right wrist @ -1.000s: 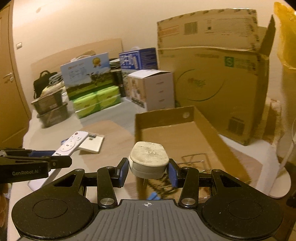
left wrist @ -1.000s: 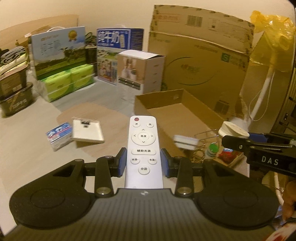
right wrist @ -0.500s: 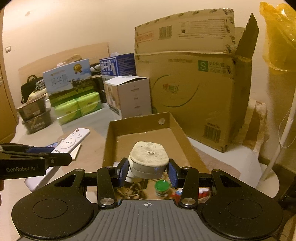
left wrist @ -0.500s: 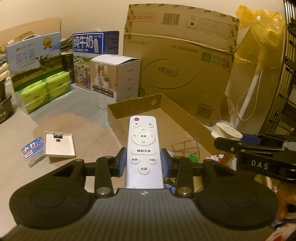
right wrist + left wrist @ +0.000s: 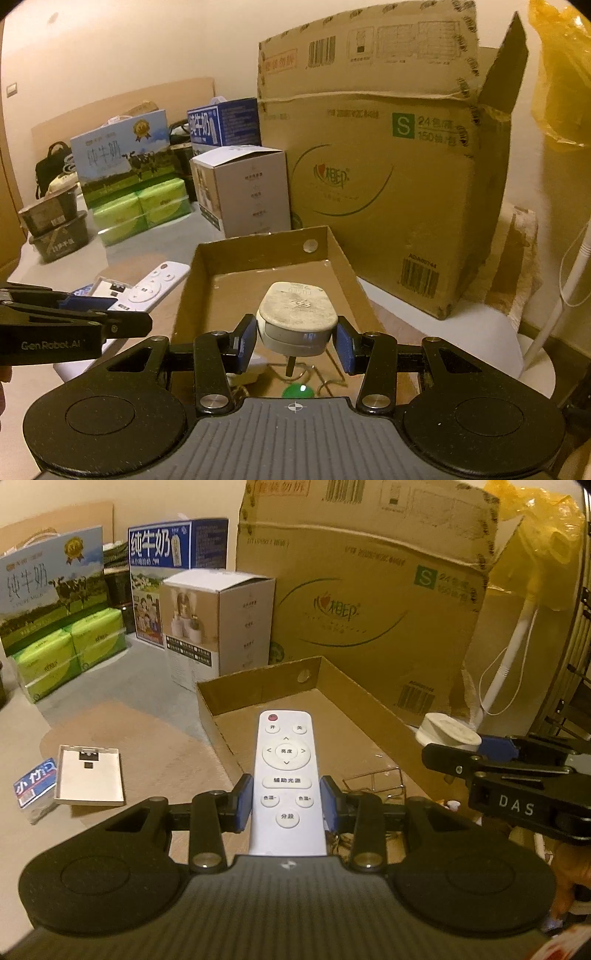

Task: Organize rigid objects
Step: 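Carry the remote and plug over the cardboard box with both tools, then open the left tool to drop the remote while the right tool releases the plug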

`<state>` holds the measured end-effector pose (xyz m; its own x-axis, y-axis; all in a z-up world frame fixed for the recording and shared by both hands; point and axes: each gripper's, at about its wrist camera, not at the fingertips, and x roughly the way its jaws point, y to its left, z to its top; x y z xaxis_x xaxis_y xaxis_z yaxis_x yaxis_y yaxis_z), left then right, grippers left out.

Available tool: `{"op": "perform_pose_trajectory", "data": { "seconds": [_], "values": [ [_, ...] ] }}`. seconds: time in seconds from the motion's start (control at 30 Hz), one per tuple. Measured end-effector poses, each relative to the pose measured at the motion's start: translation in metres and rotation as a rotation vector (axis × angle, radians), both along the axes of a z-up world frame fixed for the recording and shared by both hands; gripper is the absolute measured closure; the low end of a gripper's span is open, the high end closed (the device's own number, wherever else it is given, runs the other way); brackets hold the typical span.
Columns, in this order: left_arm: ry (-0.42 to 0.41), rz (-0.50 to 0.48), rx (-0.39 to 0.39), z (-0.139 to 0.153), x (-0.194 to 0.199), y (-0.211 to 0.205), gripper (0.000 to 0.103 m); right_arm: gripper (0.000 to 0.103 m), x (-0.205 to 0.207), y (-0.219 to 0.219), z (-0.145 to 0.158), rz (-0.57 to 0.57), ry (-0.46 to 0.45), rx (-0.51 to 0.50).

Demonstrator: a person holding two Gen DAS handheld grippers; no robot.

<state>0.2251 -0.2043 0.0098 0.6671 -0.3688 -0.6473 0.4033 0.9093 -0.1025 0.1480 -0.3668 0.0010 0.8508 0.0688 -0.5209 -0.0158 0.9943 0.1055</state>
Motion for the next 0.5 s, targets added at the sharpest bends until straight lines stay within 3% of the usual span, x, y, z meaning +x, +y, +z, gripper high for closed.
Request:
{"op": "perform_pose_trajectory", "data": {
  "seconds": [0.5],
  "values": [
    [0.008, -0.014, 0.027, -0.014, 0.049, -0.021, 0.068, 0.058, 0.058, -0.016, -0.016, 0.023, 0.029, -0.013]
  ]
}}
